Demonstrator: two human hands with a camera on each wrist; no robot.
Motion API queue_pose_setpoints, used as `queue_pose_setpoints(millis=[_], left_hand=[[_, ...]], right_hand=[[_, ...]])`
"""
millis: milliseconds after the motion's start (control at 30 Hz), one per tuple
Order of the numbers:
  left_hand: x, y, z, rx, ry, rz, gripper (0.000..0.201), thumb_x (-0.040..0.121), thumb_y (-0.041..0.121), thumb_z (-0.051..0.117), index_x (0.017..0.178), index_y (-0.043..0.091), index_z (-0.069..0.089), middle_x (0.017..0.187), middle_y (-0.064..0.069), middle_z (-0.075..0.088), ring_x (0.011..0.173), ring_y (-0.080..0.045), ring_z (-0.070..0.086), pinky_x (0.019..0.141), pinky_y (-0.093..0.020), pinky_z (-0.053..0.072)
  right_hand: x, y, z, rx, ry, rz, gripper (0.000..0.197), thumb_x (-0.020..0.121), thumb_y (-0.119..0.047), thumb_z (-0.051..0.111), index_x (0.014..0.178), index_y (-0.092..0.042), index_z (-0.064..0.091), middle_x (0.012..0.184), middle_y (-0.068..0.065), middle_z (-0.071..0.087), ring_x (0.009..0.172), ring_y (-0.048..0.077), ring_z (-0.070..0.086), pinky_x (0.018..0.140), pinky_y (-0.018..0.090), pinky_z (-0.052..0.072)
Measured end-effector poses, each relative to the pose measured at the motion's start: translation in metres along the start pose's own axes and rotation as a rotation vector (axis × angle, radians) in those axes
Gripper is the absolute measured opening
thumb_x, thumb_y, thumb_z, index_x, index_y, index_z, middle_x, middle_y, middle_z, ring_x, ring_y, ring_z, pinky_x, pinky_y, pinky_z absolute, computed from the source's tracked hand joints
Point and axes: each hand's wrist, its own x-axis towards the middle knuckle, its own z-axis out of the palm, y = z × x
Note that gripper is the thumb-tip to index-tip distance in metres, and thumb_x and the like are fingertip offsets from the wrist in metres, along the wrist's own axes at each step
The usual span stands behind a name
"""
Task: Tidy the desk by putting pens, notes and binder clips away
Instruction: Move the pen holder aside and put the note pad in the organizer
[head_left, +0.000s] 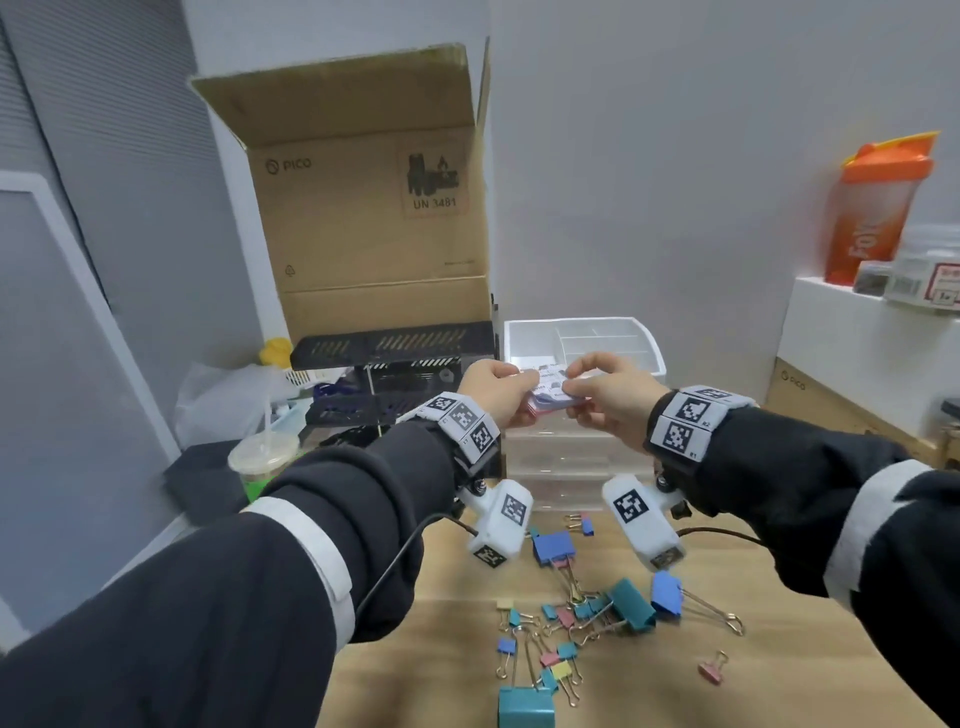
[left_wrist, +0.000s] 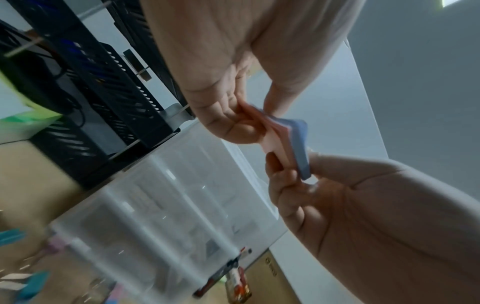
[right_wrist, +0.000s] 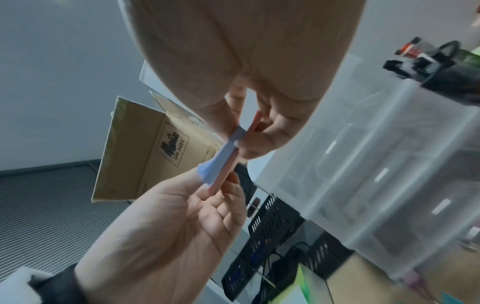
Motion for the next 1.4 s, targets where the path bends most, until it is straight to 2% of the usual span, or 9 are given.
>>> queue_pose_setpoints(millis=[100,233,367,500,633,767,933,1267,1400], left_hand=[[0.028,0.011,0.006,0.001,0.014,-0.006,0.021,0.094,0.002,0.058,0.110,0.002,0.046,0.067,-0.013,0.053,0.035,-0.013,0.047,0.037,-0.020,0.041],[0.063,0.002,0.004,0.246,0.098,0.040,0.028,0.092,0.013,0.056,0.117,0.012,0.045,0.089,-0.010,0.057,0.063,-0.021,0.056,0.057,-0.031,0.053],[0.087,-0.009,-0.007,0.421,0.125,0.127,0.024,0.084,0.015,0.058,0.107,0.019,0.053,0.099,-0.005,0.059,0.093,-0.030,0.065,0.084,-0.049,0.058],[0.098,-0.020,-0.009,0.467,0.085,0.133,0.025,0.083,0.017,0.055,0.107,0.022,0.052,0.098,-0.011,0.064,0.086,-0.031,0.065,0.082,-0.046,0.059],[0.104,-0.022,-0.009,0.466,0.068,0.154,0.030,0.083,0.020,0.057,0.112,0.021,0.050,0.094,-0.012,0.065,0.067,-0.025,0.058,0.063,-0.033,0.050],[0.106,-0.023,-0.012,0.467,0.046,0.151,0.031,0.085,0.020,0.057,0.115,0.021,0.050,0.091,-0.010,0.063,0.064,-0.023,0.056,0.059,-0.032,0.047],[0.107,-0.025,-0.014,0.493,0.053,0.157,0.032,0.086,0.021,0.059,0.117,0.022,0.051,0.089,-0.010,0.065,0.067,-0.023,0.060,0.065,-0.035,0.054],[0.112,-0.030,-0.015,0.522,0.055,0.205,0.033,0.089,0.020,0.060,0.122,0.020,0.052,0.082,-0.004,0.058,0.069,-0.021,0.058,0.071,-0.035,0.054],[0.112,-0.029,-0.016,0.524,0.043,0.208,0.034,0.090,0.019,0.059,0.123,0.020,0.051,0.084,-0.004,0.058,0.069,-0.021,0.058,0.069,-0.035,0.054]], right_hand=[[0.034,-0.021,0.004,0.017,0.089,-0.023,0.020,0.089,0.011,0.058,0.080,-0.007,0.058,0.074,0.014,0.057,0.054,0.020,0.054,0.043,0.020,0.051],[0.084,-0.034,0.012,0.013,0.145,0.010,0.020,0.088,0.011,0.059,0.075,-0.005,0.062,0.083,0.017,0.059,0.067,0.023,0.058,0.068,0.030,0.055],[0.117,-0.034,0.021,-0.155,0.146,0.105,0.014,0.085,0.010,0.061,0.088,-0.002,0.065,0.088,0.018,0.061,0.080,0.028,0.061,0.086,0.036,0.057],[0.137,-0.026,0.023,-0.453,0.047,0.080,0.021,0.083,0.003,0.063,0.102,-0.006,0.060,0.091,0.011,0.063,0.074,0.019,0.064,0.061,0.026,0.058],[0.144,-0.025,0.026,-0.711,-0.011,0.019,0.030,0.075,-0.002,0.073,0.103,-0.005,0.067,0.102,0.013,0.070,0.088,0.025,0.071,0.075,0.035,0.061],[0.138,-0.032,0.033,-0.912,-0.030,-0.028,0.027,0.078,-0.002,0.070,0.104,-0.005,0.066,0.089,0.008,0.068,0.072,0.017,0.067,0.054,0.025,0.055],[0.139,-0.039,0.031,-1.180,-0.064,-0.067,0.036,0.071,-0.007,0.079,0.106,-0.011,0.072,0.101,0.009,0.072,0.091,0.024,0.071,0.082,0.038,0.059],[0.145,-0.045,0.042,-1.559,-0.065,-0.156,0.048,0.073,-0.021,0.082,0.117,-0.012,0.066,0.115,0.009,0.068,0.104,0.027,0.067,0.088,0.035,0.055],[0.142,-0.048,0.050,-1.713,-0.062,-0.065,0.052,0.083,-0.039,0.075,0.126,-0.014,0.059,0.115,0.004,0.069,0.086,0.021,0.067,0.057,0.021,0.045]])
